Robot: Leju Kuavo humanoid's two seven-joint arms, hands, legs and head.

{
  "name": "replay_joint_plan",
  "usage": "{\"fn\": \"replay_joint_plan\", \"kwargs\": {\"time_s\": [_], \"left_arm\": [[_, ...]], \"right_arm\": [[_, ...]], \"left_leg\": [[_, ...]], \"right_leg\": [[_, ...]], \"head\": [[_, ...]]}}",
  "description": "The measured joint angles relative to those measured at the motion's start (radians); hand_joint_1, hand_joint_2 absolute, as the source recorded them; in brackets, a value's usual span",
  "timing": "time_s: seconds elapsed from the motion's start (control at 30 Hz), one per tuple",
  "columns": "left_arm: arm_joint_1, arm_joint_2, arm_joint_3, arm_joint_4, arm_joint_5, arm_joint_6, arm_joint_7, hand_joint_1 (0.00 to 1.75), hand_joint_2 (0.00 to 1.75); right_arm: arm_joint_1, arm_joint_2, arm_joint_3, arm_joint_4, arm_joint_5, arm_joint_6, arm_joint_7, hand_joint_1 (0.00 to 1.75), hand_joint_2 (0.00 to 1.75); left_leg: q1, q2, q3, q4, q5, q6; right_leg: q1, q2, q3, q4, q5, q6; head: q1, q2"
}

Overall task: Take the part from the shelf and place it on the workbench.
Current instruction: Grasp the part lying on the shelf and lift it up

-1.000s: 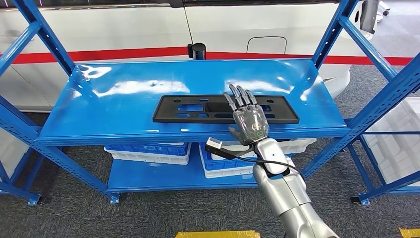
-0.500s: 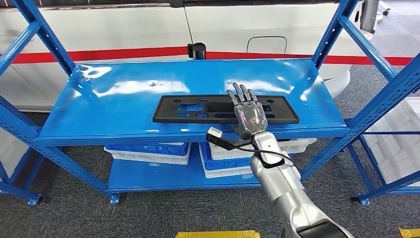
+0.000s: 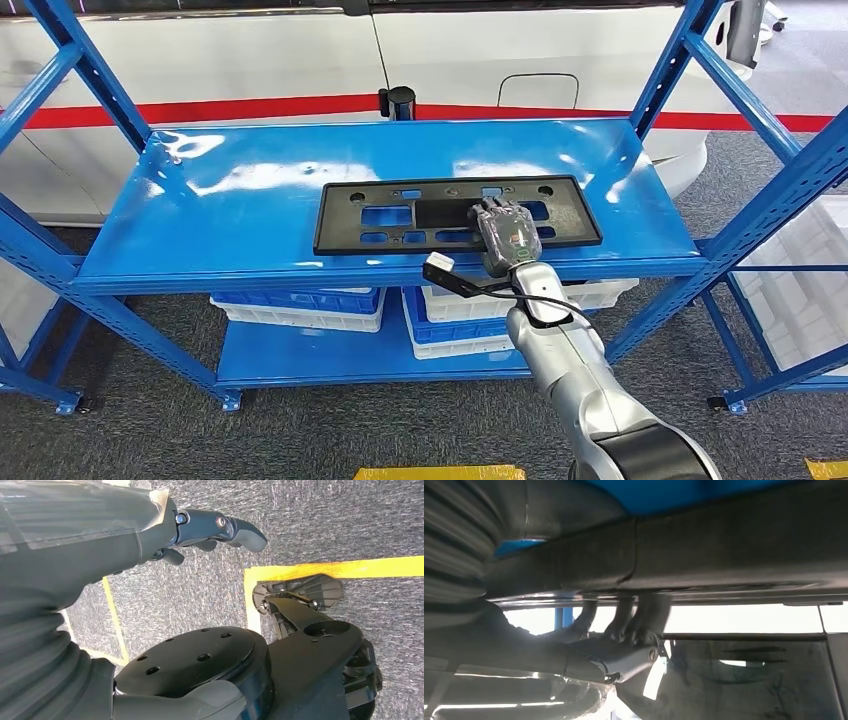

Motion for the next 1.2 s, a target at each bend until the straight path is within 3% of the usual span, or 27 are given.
{"fn": "replay_joint_plan", "kwargs": {"time_s": [0.03,0.13,0.17,0.63,0.8,0.93,1.2], "left_arm": [[0.000,0.000,0.000,0.000,0.000,0.000,-0.002,0.00,1.31],[0.000,0.000,0.000,0.000,0.003,0.000,-0.011,0.00,1.31],[0.000,0.000,0.000,0.000,0.005,0.000,-0.017,0.00,1.75],[0.000,0.004,0.001,0.005,0.027,0.021,-0.070,0.00,1.75],[0.000,0.005,0.002,0.006,0.041,0.042,-0.069,0.00,1.75],[0.000,0.007,0.002,0.007,0.041,0.060,-0.091,0.00,1.75],[0.000,0.011,0.002,0.007,0.044,0.079,-0.097,0.00,1.75]], "right_arm": [[-0.001,0.001,-0.001,0.005,0.000,-0.002,-0.001,1.75,1.75],[-0.002,0.003,-0.005,0.014,0.003,-0.005,-0.001,1.75,1.75],[-0.002,0.003,-0.006,0.016,0.006,-0.006,-0.001,1.75,1.75],[-0.001,0.011,-0.024,0.017,0.029,-0.015,-0.014,1.75,1.75],[0.018,0.015,-0.023,-0.013,0.055,-0.076,-0.020,1.75,1.75],[0.080,0.023,-0.023,-0.148,0.080,-0.157,-0.031,1.75,1.75],[0.181,0.031,-0.017,-0.451,0.084,-0.164,-0.038,1.75,1.75]], "left_leg": [[0.000,0.000,0.000,0.000,0.000,0.000],[0.000,0.000,0.000,0.000,0.000,0.000],[0.000,0.000,0.000,0.000,0.000,0.000],[0.000,0.000,0.000,0.000,0.000,0.000],[0.000,0.000,-0.001,0.000,0.000,0.000],[0.000,0.000,-0.002,0.000,0.000,0.000],[0.000,-0.001,-0.003,0.000,0.000,0.000]], "right_leg": [[0.000,0.000,0.000,0.000,0.000,0.000],[0.000,0.000,0.000,0.000,0.000,0.000],[0.000,0.000,0.000,0.000,0.000,0.000],[0.000,0.000,0.000,0.000,0.000,0.000],[0.000,0.000,-0.001,0.000,0.000,0.000],[0.000,-0.001,-0.002,0.000,0.000,0.000],[0.000,-0.001,-0.003,0.000,0.000,0.000]], "head": [[0.000,0.000],[0.000,0.000],[0.000,0.000],[0.000,0.000],[0.000,0.000],[0.000,0.000],[0.000,0.000]]}}
